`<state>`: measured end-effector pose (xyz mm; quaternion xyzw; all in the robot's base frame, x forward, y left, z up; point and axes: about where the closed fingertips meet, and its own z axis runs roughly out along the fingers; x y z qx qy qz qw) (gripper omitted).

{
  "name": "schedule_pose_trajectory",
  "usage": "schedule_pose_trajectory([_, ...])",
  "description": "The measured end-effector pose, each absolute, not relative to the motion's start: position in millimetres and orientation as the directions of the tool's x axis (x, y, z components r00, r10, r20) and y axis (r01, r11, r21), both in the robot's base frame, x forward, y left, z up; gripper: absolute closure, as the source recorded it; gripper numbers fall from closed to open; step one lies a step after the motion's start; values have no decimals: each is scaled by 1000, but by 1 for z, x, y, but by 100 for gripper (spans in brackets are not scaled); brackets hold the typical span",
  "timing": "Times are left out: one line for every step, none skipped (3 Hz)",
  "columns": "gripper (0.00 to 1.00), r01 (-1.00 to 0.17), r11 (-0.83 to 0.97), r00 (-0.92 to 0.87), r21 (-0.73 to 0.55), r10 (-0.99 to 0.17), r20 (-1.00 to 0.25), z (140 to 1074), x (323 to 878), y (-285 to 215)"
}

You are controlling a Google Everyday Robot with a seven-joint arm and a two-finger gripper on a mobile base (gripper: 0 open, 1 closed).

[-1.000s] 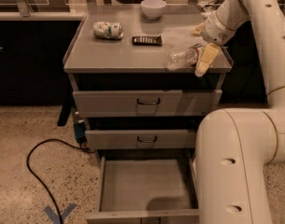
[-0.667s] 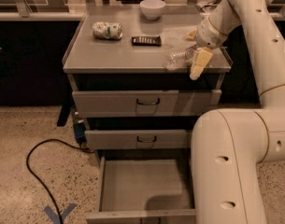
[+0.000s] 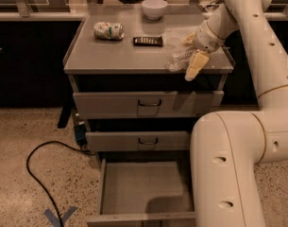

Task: Place water bottle into bottom drawer

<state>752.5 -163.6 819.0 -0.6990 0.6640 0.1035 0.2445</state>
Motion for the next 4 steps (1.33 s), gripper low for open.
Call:
schedule_pose_trajectory([41, -975, 12, 98, -224, -875, -475, 817, 761, -160])
schedule_pose_trajectory([64, -972, 18, 99, -236, -873, -477, 819, 766, -157])
schedule_pose_trajectory([89, -964, 32, 104, -264, -869, -483, 823, 774, -148])
schedule_pose_trajectory([100, -964, 32, 104, -264, -869, -483, 827, 774, -148])
